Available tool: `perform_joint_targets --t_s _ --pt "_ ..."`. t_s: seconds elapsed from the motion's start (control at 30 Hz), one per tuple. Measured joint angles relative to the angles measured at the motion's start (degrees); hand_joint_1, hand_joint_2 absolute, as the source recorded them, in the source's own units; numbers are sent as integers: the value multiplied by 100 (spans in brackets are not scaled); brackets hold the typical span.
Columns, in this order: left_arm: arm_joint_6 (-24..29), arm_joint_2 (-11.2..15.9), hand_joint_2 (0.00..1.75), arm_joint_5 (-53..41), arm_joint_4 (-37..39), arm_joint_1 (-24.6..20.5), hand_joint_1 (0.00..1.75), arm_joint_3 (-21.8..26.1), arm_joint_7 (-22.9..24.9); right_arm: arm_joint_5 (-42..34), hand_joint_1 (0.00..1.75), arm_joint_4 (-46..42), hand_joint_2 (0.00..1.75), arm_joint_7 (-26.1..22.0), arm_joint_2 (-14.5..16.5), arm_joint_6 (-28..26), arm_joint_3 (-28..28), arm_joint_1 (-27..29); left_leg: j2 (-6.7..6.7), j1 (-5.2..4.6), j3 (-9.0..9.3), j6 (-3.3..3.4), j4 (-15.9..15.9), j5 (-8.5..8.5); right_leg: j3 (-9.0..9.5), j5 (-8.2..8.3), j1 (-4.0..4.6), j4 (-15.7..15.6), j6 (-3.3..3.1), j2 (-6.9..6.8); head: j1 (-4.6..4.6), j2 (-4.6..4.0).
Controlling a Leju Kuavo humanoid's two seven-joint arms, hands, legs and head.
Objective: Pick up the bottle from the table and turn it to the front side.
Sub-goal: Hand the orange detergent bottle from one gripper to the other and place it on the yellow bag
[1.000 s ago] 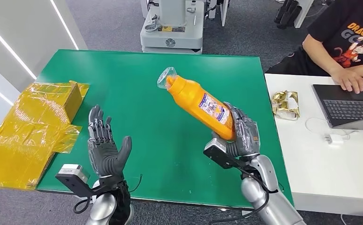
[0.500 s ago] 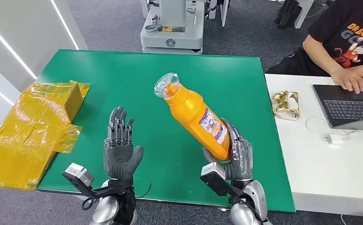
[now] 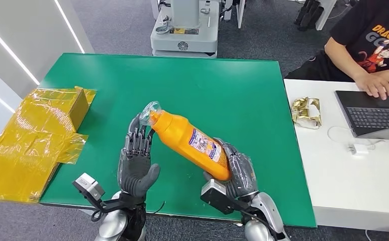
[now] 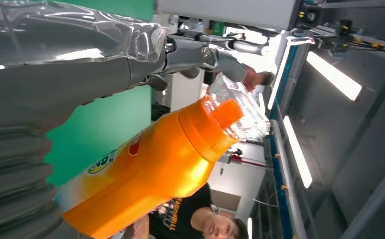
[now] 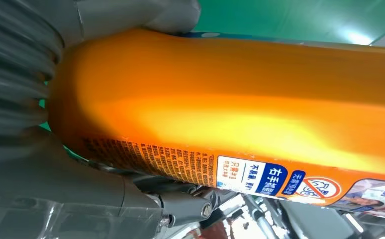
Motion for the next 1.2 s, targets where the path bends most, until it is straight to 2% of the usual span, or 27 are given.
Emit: perform_joint_targets --t_s 0.2,0.4,0.7,0.83,1.2 --pt "-236 -7 175 -79 67 -6 0 40 47 189 175 10 175 -365 0 321 -10 -25 1 -1 0 0 1 0 0 0 -1 0 0 1 1 0" --pt "-318 -16 175 -78 120 -101 0 119 99 314 175 -10 175 -507 1 550 -15 29 0 0 0 0 0 0 0 0 0 0 0 1 0 0" --pt "-425 -32 175 -91 246 -166 0 164 182 462 175 -9 175 -725 38 616 77 28 1 0 0 0 0 0 -1 0 0 0 0 2 -1 0" --pt "-432 -35 175 -93 321 -194 0 164 185 493 175 -7 175 -737 57 665 131 16 1 0 -1 0 0 0 0 0 0 0 0 1 1 0" --pt "-440 -34 175 -90 476 -198 0 173 182 569 175 190 175 -601 57 1242 206 -125 1 0 0 0 0 0 -1 0 0 0 0 2 -1 0"
